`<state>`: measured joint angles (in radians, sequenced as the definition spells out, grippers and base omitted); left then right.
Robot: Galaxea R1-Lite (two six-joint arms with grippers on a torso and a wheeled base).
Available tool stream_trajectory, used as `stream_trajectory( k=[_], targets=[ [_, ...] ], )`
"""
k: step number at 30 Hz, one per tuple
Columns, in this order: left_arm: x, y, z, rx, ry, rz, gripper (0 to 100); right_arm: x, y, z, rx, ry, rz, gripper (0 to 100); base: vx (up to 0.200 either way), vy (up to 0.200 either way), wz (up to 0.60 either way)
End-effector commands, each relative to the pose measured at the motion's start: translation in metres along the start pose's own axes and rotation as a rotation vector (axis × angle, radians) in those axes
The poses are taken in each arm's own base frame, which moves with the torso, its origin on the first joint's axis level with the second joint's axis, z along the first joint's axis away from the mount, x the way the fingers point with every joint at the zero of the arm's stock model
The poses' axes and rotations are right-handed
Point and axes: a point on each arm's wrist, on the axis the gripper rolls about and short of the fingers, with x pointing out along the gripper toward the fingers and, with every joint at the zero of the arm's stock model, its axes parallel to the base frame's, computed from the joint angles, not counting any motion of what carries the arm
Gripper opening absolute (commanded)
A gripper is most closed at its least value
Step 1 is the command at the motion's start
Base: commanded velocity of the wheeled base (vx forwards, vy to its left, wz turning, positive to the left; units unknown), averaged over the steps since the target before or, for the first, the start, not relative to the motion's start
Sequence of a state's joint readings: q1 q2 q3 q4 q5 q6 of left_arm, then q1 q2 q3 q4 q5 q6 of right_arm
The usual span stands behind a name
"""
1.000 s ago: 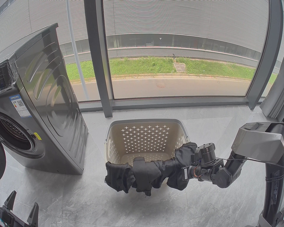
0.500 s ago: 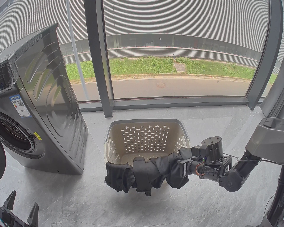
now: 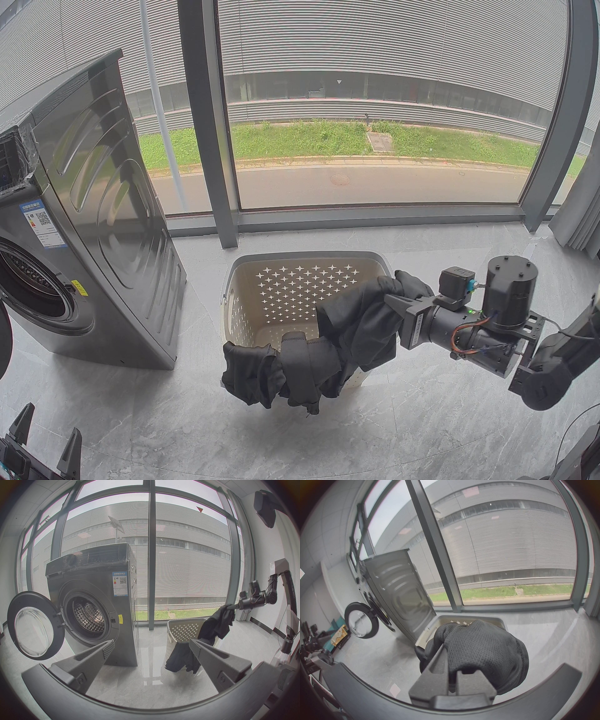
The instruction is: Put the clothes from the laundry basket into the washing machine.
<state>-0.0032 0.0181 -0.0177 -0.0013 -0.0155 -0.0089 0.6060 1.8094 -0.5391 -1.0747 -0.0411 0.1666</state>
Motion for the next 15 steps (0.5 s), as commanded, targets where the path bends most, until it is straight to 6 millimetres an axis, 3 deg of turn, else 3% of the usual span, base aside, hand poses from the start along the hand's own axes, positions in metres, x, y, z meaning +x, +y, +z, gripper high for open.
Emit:
stream_trajectory(
  k=[1, 4, 9, 15],
  targets=[
    [0.0, 0.0, -0.005, 0.0, -0.001, 0.0, 100, -0.039, 0.014, 0.037, 0.002, -0.166, 0.083, 0, 0.0, 0.0, 0.0],
    [0.0, 0.0, -0.005, 0.001, -0.001, 0.002, 100, -0.053, 0.015, 0.046, 0.004, -0.216, 0.123, 0, 0.0, 0.0, 0.0],
    [0.0, 0.0, -0.005, 0.0, -0.001, 0.0, 100, -0.069, 0.013, 0.044, 0.007, -0.23, 0.142, 0, 0.0, 0.0, 0.0],
    [0.0, 0.0, -0.005, -0.002, -0.001, 0.002, 100, -0.08, 0.013, 0.05, 0.004, -0.259, 0.165, 0, -0.033, 0.0, 0.0]
  ],
)
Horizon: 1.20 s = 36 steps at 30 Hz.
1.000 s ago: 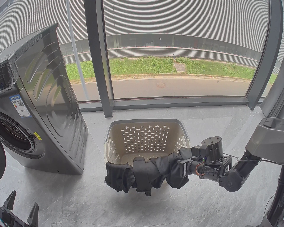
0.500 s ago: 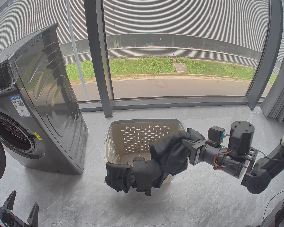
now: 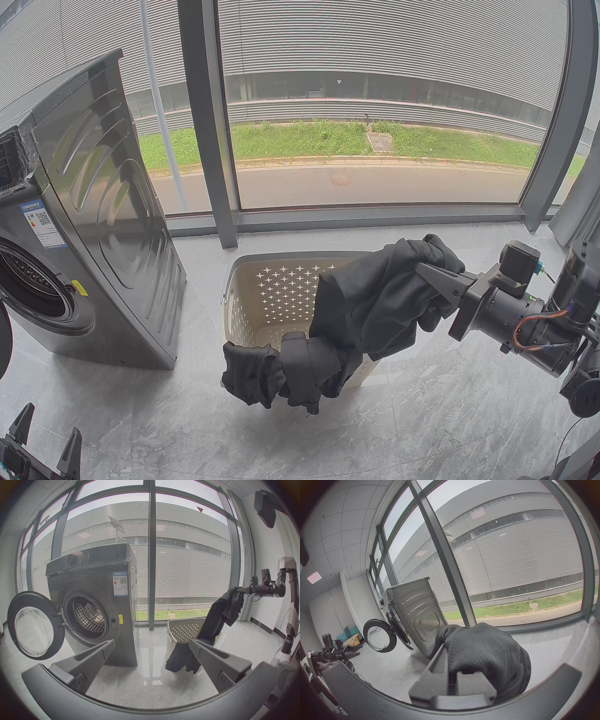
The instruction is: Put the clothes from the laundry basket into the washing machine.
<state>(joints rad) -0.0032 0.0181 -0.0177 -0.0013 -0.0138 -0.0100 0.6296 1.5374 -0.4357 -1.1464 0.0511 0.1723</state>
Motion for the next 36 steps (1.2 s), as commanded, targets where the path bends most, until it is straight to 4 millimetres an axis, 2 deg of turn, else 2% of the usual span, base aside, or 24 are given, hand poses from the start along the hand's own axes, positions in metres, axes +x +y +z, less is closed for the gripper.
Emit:
stream_trajectory(
  k=[1, 5, 14, 36],
  targets=[
    [-0.0001, 0.0, -0.0053, -0.001, -0.001, 0.0, 100, -0.0113, 0.0027, 0.0108, -0.001, -0.043, 0.011, 0, -0.2, 0.0, 0.0],
    [-0.0001, 0.0, -0.0053, -0.002, -0.001, 0.0, 100, -0.0135, 0.0011, 0.0071, -0.001, -0.032, 0.004, 0, -0.2, 0.0, 0.0],
    [-0.0001, 0.0, -0.0053, -0.002, -0.001, 0.0, 100, -0.0152, -0.0003, 0.0037, 0.001, -0.017, -0.001, 0, 0.0, 0.0, 0.0],
    [-0.0001, 0.0, -0.0053, -0.002, -0.001, 0.0, 100, -0.0139, -0.0039, 0.007, 0.004, -0.031, -0.011, 0, 0.0, 0.2, 0.0]
  ],
)
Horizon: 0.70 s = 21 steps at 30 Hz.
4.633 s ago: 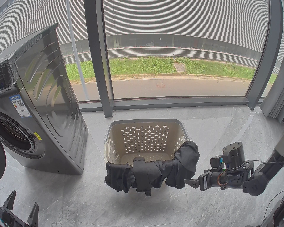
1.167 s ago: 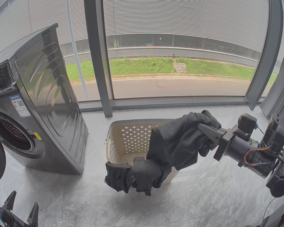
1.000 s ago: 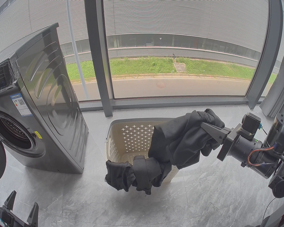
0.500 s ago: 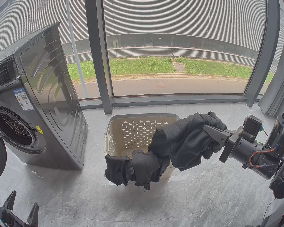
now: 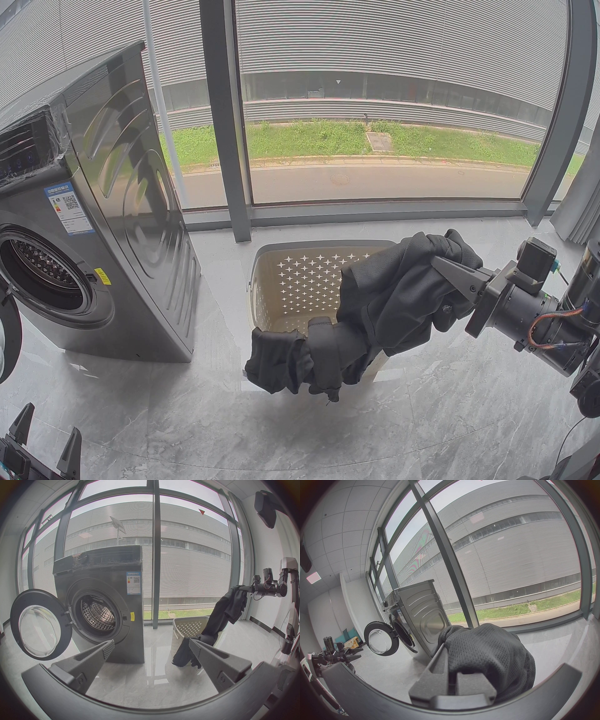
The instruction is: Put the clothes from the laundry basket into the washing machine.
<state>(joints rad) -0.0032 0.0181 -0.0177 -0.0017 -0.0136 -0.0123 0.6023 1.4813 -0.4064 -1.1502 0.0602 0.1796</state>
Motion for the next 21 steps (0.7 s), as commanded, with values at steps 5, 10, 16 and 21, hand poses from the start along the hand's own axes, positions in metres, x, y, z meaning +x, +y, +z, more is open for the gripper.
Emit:
stream_trajectory(
  k=[5, 10, 16, 21],
  targets=[
    [-0.0001, 0.0001, -0.0053, 0.0, 0.0, 0.0, 100, -0.0001, 0.0, -0.0005, 0.0, 0.002, 0.0, 0, 0.0, 0.2, 0.0],
    [-0.0001, 0.0001, -0.0053, 0.0, 0.0, 0.0, 100, -0.0002, -0.0001, -0.0016, 0.002, 0.006, 0.001, 0, 0.0, 0.2, 0.0],
    [-0.0001, 0.0001, -0.0053, 0.0, 0.0, 0.0, 100, -0.0002, -0.0001, -0.0016, 0.002, 0.006, 0.001, 0, 0.0, 0.2, 0.0],
    [-0.0001, 0.0001, -0.0053, -0.001, 0.0, 0.0, 100, 0.0, 0.0003, -0.0013, 0.002, 0.005, 0.002, 0, 0.0, 0.04, 0.0]
  ],
)
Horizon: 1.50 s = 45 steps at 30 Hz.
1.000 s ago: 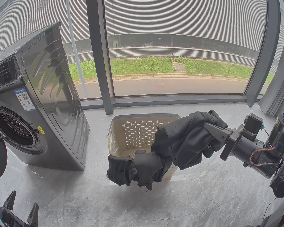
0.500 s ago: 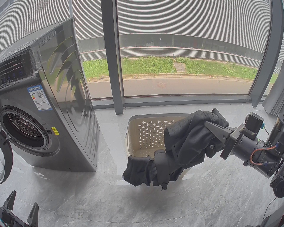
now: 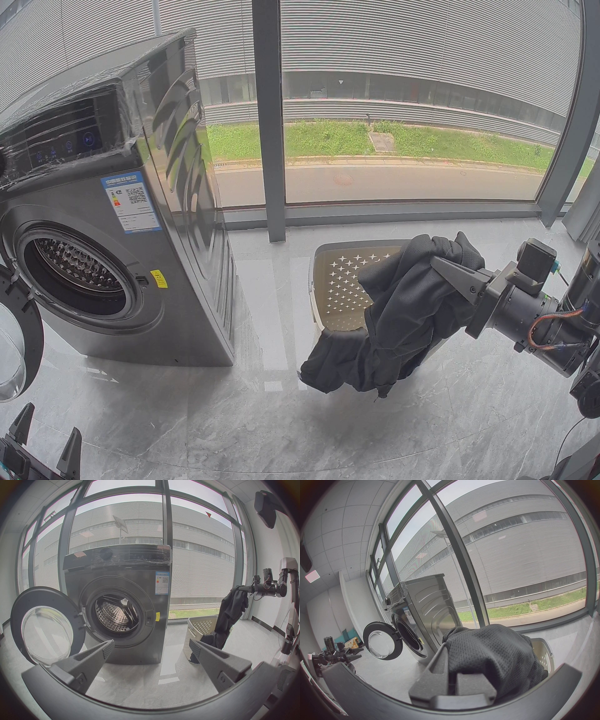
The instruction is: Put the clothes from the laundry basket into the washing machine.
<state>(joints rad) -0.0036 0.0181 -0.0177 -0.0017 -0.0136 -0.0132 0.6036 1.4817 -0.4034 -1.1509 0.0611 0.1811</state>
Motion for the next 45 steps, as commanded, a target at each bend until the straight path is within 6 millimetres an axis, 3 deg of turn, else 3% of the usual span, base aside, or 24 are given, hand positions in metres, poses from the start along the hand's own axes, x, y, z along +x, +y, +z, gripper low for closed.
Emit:
stream_trajectory(
  k=[1, 26, 35, 45],
  targets=[
    [-0.0001, 0.0001, -0.0053, -0.001, 0.0, 0.0, 100, 0.0001, 0.0, -0.0008, 0.0, 0.004, 0.0, 0, 0.0, 0.0, 0.0],
    [-0.0001, 0.0001, -0.0053, -0.001, 0.0, 0.0, 100, 0.0005, -0.0004, -0.0033, 0.009, 0.014, 0.0, 0, -0.192, 0.0, 0.0],
    [-0.0001, 0.0, -0.0053, -0.001, 0.0, -0.001, 100, 0.0005, -0.0004, -0.0033, 0.01, 0.014, 0.0, 0, 0.0, 0.0, 0.0],
    [-0.0001, 0.0, -0.0053, 0.001, 0.0, -0.001, 100, 0.0005, -0.0004, -0.0033, 0.01, 0.014, 0.0, 0, 0.0, 0.2, 0.0]
  ],
)
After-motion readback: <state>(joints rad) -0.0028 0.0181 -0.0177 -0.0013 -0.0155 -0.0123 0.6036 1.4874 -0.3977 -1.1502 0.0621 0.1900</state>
